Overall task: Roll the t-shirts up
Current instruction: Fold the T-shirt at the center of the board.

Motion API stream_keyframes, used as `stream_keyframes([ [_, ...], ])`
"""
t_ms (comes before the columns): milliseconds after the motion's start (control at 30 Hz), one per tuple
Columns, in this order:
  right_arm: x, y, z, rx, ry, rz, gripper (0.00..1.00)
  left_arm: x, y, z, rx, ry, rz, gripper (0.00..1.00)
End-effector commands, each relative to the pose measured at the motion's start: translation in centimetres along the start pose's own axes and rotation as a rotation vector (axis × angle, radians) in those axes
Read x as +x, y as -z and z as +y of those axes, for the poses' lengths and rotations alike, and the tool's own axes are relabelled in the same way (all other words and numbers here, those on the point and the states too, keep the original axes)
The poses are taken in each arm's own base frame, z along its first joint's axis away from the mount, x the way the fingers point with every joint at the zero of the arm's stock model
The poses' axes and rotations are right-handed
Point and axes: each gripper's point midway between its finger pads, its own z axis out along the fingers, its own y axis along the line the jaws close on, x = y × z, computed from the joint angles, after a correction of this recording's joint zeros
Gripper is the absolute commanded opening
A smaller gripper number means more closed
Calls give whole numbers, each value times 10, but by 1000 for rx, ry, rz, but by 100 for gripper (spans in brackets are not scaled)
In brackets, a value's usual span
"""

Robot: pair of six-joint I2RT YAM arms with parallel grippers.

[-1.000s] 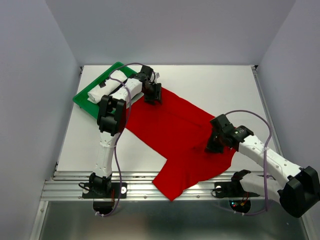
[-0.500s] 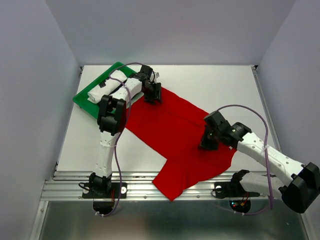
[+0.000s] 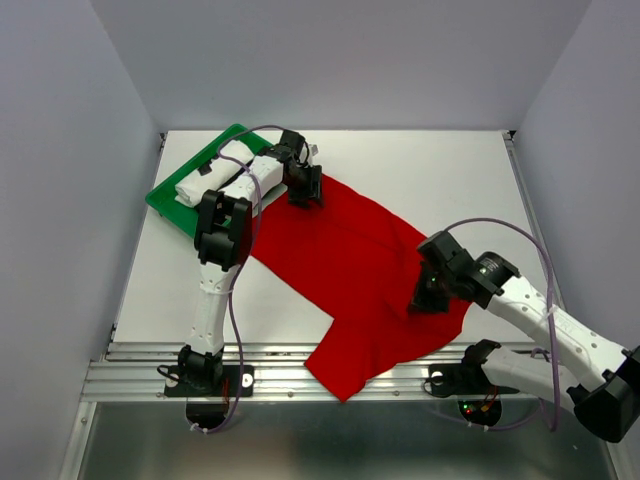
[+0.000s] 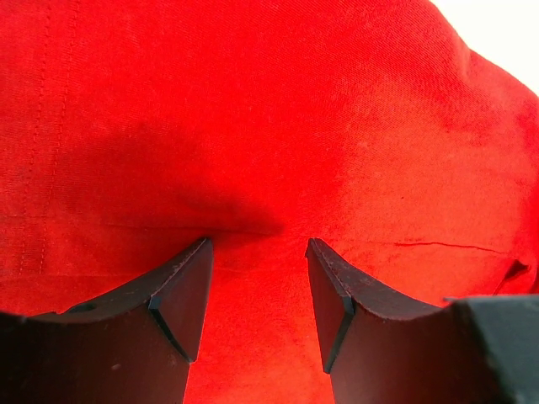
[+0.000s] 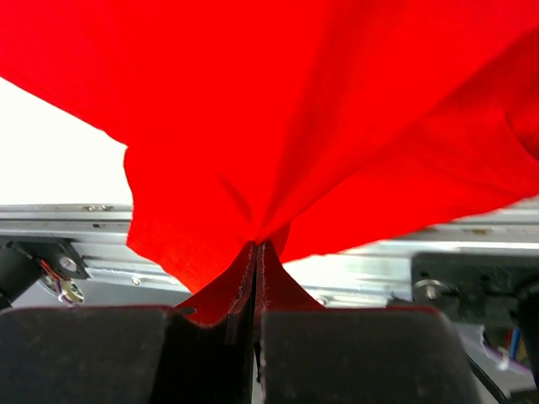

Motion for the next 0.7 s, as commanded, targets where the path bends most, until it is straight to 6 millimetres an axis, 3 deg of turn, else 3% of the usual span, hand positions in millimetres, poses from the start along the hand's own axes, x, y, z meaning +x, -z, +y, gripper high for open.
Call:
stream_keyframes([
  [0,6,17,-10,20,-20,-7,1,-13,16,-2,-2,-11,-40,60],
  [167,8,13,-11,5,-40,-9,1,-18,33,-7,-14,-2,-90,57],
  [400,5,9,-7,-4,-27,-18,1,-30,54,30,-239,47,-202,54],
  [667,3,6,-5,3,-14,-15,1,-34,54,57,-376,97,-254,51],
])
